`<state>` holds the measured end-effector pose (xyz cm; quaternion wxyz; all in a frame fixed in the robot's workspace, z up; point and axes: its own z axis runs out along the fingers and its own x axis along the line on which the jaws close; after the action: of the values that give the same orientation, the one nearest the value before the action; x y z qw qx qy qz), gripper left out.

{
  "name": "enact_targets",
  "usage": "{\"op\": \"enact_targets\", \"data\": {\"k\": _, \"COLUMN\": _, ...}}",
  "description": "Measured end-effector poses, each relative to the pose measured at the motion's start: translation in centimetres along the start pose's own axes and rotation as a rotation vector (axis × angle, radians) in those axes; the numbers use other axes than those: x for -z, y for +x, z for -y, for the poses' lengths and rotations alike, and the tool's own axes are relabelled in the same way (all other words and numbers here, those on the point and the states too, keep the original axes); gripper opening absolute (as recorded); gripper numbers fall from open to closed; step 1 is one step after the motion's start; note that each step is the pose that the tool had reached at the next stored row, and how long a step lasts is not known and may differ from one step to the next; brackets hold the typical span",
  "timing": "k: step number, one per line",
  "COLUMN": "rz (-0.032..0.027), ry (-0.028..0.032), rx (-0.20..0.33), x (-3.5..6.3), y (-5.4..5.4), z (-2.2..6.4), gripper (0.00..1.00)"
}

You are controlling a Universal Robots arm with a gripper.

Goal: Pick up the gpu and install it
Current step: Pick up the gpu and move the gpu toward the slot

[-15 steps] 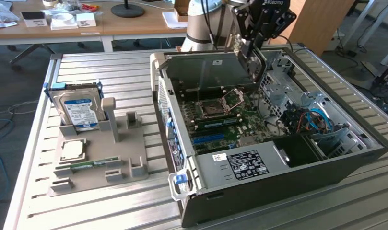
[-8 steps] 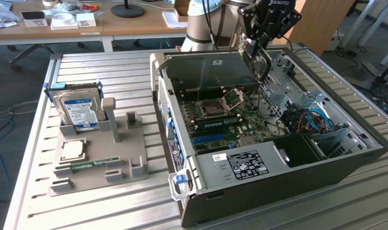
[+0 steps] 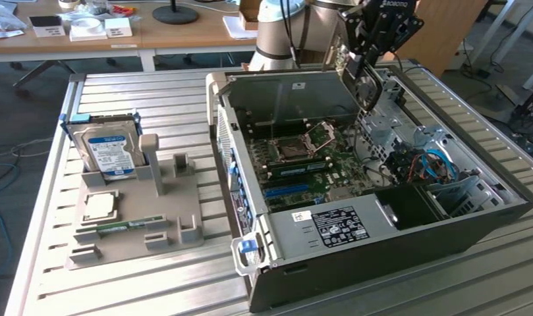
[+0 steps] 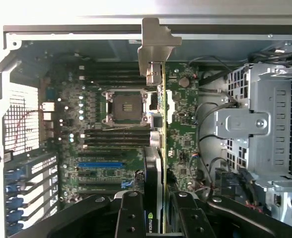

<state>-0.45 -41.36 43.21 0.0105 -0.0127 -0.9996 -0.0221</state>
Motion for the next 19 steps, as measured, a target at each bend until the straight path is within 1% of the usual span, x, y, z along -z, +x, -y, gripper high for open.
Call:
{"op": "enact_targets", "data": {"k": 7, "rz": 0.0, "ry": 0.0001, "rx": 0.001, "x": 0.02, "y": -1.3, "z": -0.04, "gripper": 0.27}}
{"op": "enact_targets", "data": {"k": 14, "rz": -0.0001, "ry": 0.0001, "rx": 0.001, "x": 0.03, "y": -1.3, "z": -0.04, "gripper": 0.27}}
{"op": "enact_targets", "data": {"k": 17, "rz": 0.0, "ry": 0.0, "rx": 0.001, "x": 0.03, "y": -1.7, "z": -0.05, "gripper": 0.27}}
{"op": "enact_targets", "data": {"k": 18, "rz": -0.0001, "ry": 0.0, "rx": 0.002, "x": 0.03, "y": -2.2, "z": -0.06, "gripper": 0.27}}
{"op": "enact_targets", "data": {"k": 19, "rz": -0.0001, "ry": 0.0001, "rx": 0.003, "x": 0.05, "y": -3.4, "z": -0.09, "gripper": 0.27}}
